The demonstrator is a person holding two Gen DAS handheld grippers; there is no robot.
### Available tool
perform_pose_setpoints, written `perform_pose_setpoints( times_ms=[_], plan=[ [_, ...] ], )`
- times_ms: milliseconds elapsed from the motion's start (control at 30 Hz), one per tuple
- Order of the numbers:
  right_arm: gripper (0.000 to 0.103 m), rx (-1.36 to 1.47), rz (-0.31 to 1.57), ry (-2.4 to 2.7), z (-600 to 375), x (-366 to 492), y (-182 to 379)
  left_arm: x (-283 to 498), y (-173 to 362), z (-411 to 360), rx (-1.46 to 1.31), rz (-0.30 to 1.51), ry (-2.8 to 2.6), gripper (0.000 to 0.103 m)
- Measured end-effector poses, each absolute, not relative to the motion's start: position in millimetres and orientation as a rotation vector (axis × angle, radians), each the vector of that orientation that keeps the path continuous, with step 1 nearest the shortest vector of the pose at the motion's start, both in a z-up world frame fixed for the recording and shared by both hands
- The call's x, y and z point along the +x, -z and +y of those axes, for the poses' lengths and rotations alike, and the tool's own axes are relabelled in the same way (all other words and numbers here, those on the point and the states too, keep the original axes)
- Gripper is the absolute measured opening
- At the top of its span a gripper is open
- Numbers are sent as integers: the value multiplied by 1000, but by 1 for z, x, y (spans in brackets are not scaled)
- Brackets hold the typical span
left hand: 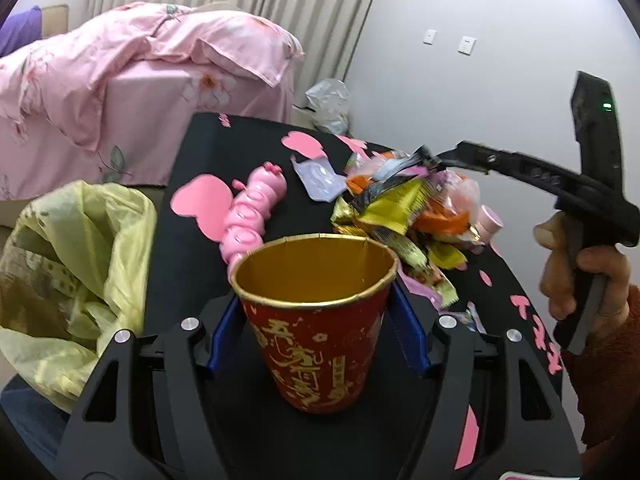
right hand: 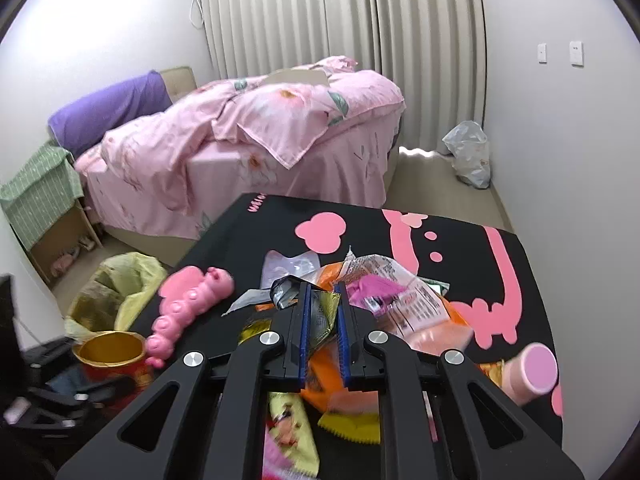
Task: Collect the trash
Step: 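Drop the red cup into the bin with left gripper while right grasps a wrapper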
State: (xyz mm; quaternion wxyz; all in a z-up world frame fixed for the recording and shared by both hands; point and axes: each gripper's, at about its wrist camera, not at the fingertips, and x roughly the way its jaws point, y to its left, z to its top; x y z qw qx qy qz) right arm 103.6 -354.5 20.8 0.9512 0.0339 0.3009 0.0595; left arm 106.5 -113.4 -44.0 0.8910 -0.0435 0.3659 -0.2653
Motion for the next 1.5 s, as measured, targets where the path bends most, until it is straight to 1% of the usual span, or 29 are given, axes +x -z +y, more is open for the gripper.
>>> perform_pose_setpoints(
  times_ms=[233, 367, 567, 700, 933, 1067, 1200, 1233, 1300, 1400, 1500],
  plan=[
    [13, 99, 600, -92, -372, 44, -18, 102, 53, -111, -97, 824, 572, 62],
    [13, 96, 613, -70, -377, 26, -9, 96, 42, -104, -140, 811, 587, 62],
    [13, 101, 592, -70, -376, 13, -11, 89, 27, -95, -141, 772, 578, 62],
    [13, 82, 578, -63, -369, 5, -10, 86, 30, -90, -143, 788, 579, 64],
    [13, 112, 606, -54, -370, -12, 7, 77, 45, -94, -101, 807, 588, 64],
    [13, 111, 615, -44, -371, -18, 14, 69, 41, -98, -70, 779, 599, 69],
    [13, 94, 609, -41, -368, -20, 15, 68, 38, -98, -75, 779, 583, 69],
    [13, 92, 608, -43, -367, -21, 15, 69, 38, -97, -76, 784, 580, 68],
    [13, 93, 607, -47, -366, -21, 15, 69, 36, -95, -83, 789, 574, 62],
    [13, 96, 600, -54, -364, -22, 11, 64, 27, -91, -84, 757, 578, 59],
    [13, 87, 578, -68, -359, -22, 0, 57, 11, -86, -76, 699, 582, 57]
  ],
)
